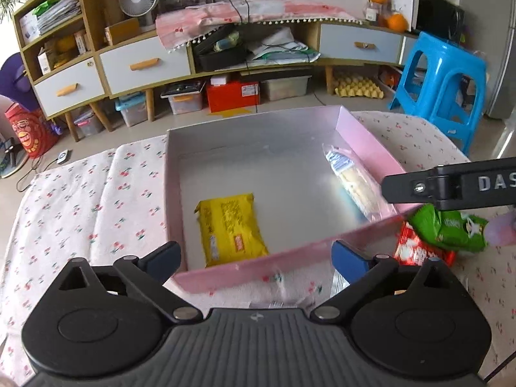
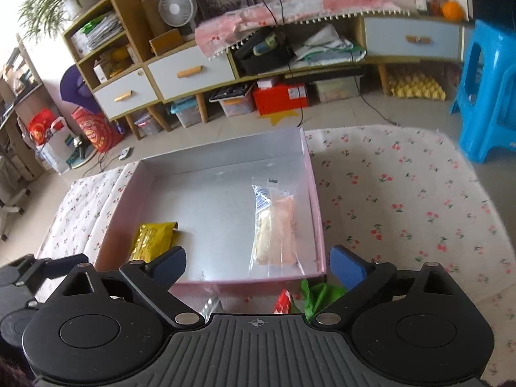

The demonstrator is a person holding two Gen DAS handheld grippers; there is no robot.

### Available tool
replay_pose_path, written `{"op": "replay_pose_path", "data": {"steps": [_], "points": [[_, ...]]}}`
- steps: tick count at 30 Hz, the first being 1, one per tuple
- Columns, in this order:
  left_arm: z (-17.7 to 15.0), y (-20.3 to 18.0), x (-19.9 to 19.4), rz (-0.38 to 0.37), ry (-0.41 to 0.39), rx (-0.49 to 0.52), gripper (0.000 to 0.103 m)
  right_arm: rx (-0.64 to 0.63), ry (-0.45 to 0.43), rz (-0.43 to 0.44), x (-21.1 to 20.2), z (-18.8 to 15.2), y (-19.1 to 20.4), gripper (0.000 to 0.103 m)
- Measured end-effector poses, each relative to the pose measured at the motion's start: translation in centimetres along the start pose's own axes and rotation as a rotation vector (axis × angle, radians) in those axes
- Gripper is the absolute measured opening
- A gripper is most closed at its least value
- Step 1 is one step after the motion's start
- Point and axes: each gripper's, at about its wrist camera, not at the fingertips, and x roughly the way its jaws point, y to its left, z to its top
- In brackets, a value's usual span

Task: Organize snacks
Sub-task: 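Carry both packs into the pink box and open both tools, then grasp the pink nougat bar with left tool while right tool grasps monkey-logo pack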

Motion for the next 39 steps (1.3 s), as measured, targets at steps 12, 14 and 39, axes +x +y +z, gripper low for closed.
{"op": "replay_pose_path", "data": {"steps": [12,14,39], "points": [[-2.0,1.7,-3.1,0.041,0.073,-0.078,0.102,-0.099,-0.008,-0.01,-3.5,-1.8,0.4,0.099],[-2.7,2.3,-3.3,0.031,0.073,-0.118,0.102,-0.108,-0.005,0.013,-3.5,-2.8,0.2,0.1],[-7.0,7.9,-1.9,-0.049,0.228,-0.388,0.087,0.106,0.331,0.244,-0.2,-5.8,2.0,0.1]]}}
